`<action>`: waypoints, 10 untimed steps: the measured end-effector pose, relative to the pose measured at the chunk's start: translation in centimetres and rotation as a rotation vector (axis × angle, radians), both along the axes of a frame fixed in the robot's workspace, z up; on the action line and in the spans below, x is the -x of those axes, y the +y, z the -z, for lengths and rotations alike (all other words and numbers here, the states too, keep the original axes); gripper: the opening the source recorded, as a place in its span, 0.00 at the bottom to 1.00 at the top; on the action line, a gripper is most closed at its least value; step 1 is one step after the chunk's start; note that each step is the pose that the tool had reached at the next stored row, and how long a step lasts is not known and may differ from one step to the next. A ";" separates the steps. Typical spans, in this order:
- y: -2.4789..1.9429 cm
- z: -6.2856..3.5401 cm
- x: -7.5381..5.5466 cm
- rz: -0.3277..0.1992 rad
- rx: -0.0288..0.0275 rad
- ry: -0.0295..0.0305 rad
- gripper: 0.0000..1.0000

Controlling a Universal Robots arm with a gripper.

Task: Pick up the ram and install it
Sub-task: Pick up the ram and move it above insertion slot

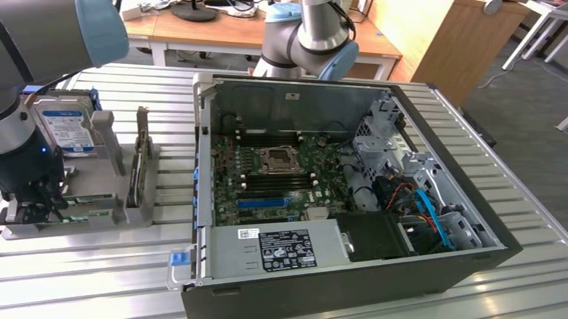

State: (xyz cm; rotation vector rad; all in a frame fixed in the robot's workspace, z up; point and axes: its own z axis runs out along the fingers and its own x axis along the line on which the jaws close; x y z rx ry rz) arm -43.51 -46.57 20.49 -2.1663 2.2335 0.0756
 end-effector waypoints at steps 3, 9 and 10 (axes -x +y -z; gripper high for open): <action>0.00 0.01 0.0 0.000 -0.0001 -0.0001 0.30; -0.06 0.02 -0.3 0.000 -0.0011 -0.0002 0.30; -0.06 0.02 -0.3 0.000 -0.0013 -0.0001 0.30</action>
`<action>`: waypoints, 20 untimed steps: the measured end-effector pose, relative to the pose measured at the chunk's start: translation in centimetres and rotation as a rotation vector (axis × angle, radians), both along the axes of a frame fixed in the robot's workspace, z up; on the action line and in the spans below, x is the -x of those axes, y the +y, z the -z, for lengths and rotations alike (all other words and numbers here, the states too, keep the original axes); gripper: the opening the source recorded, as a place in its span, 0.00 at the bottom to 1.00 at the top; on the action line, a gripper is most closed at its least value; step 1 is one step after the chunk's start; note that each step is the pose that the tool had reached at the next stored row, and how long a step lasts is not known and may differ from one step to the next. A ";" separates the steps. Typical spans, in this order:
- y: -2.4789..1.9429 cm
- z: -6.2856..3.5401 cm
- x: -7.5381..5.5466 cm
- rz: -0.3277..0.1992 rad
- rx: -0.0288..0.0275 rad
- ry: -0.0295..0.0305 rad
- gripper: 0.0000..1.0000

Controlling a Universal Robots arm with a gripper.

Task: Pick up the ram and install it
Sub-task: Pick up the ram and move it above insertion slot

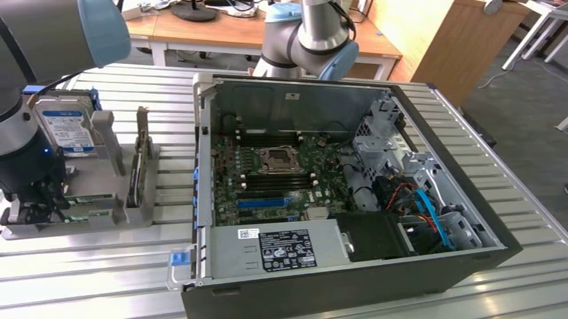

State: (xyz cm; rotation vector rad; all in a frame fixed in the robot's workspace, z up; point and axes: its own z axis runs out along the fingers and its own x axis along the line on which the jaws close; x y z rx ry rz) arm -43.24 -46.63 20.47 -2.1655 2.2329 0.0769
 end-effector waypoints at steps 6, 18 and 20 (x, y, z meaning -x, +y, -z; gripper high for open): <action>-0.04 0.00 -0.2 -0.001 -0.0017 -0.0001 0.30; -0.23 0.06 -0.9 -0.001 -0.0028 -0.0001 0.30; -0.25 0.07 -1.0 -0.001 -0.0029 -0.0001 0.30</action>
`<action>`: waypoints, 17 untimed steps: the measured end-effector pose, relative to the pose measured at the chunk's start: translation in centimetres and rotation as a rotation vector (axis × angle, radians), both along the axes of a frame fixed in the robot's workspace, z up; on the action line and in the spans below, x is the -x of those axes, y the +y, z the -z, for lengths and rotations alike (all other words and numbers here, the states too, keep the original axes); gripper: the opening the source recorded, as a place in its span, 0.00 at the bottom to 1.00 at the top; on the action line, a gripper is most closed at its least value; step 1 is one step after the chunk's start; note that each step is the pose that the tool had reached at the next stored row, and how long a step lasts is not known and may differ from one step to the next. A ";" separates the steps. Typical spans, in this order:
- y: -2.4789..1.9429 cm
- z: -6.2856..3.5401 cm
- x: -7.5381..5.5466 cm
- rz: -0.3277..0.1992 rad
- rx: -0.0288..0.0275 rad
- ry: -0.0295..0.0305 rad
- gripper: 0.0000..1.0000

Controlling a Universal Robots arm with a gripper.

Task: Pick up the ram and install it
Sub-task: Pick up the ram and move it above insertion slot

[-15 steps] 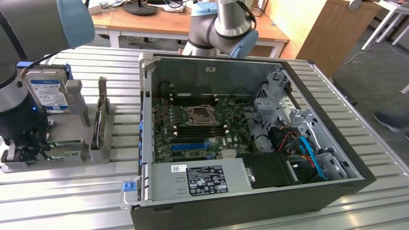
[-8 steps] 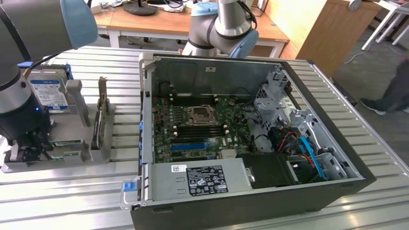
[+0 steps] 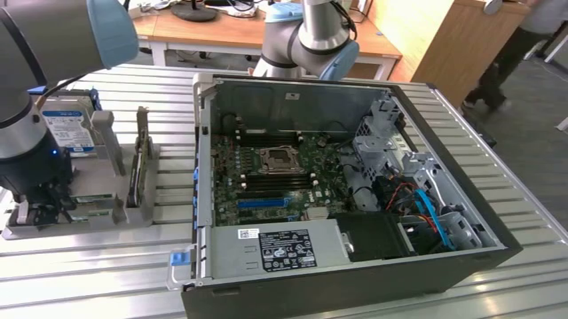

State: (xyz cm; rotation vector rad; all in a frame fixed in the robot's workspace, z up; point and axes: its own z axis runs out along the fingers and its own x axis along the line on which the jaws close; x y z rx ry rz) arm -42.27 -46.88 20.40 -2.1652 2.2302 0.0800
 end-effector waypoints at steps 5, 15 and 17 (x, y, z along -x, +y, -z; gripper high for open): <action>-0.05 0.00 -0.3 0.000 -0.0001 0.0001 0.30; -0.25 0.01 -1.2 0.000 -0.0003 0.0000 0.30; -0.27 0.01 -1.4 0.000 -0.0003 0.0000 0.30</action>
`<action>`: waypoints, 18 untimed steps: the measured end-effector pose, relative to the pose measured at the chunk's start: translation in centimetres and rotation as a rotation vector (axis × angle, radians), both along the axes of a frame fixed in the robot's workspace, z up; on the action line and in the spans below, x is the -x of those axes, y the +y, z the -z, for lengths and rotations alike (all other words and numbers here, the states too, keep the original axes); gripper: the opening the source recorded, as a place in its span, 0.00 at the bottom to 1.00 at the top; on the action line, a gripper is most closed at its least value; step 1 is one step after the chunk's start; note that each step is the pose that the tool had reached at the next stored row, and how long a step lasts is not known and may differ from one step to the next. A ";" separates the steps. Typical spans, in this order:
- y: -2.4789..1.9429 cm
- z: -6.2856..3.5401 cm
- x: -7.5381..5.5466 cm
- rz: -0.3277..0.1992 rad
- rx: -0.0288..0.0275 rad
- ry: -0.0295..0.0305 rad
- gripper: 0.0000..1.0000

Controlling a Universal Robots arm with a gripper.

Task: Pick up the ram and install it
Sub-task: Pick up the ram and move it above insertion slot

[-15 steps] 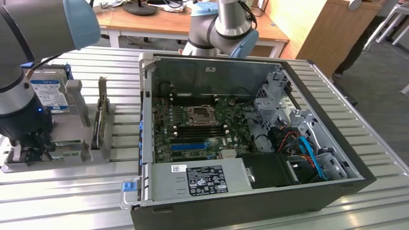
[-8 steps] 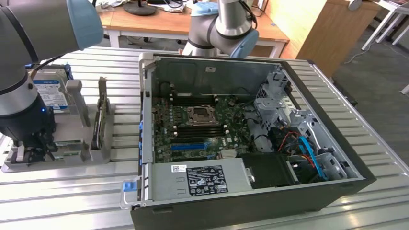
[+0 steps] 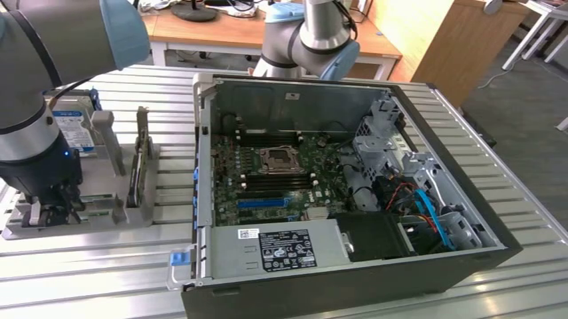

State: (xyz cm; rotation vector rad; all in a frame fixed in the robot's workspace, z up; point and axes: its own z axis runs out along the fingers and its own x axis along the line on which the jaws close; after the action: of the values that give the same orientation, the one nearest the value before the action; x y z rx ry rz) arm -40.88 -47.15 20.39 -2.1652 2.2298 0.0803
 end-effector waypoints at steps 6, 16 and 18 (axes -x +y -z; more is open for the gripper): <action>0.00 0.01 -0.1 0.000 0.0002 0.0001 0.30; 0.19 0.10 -0.1 0.000 0.0000 -0.0001 0.30; 0.19 0.10 -0.1 0.000 0.0001 0.0001 0.30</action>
State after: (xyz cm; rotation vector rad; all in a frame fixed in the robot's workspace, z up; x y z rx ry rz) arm -40.80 -46.96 20.30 -2.1655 2.2298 0.0803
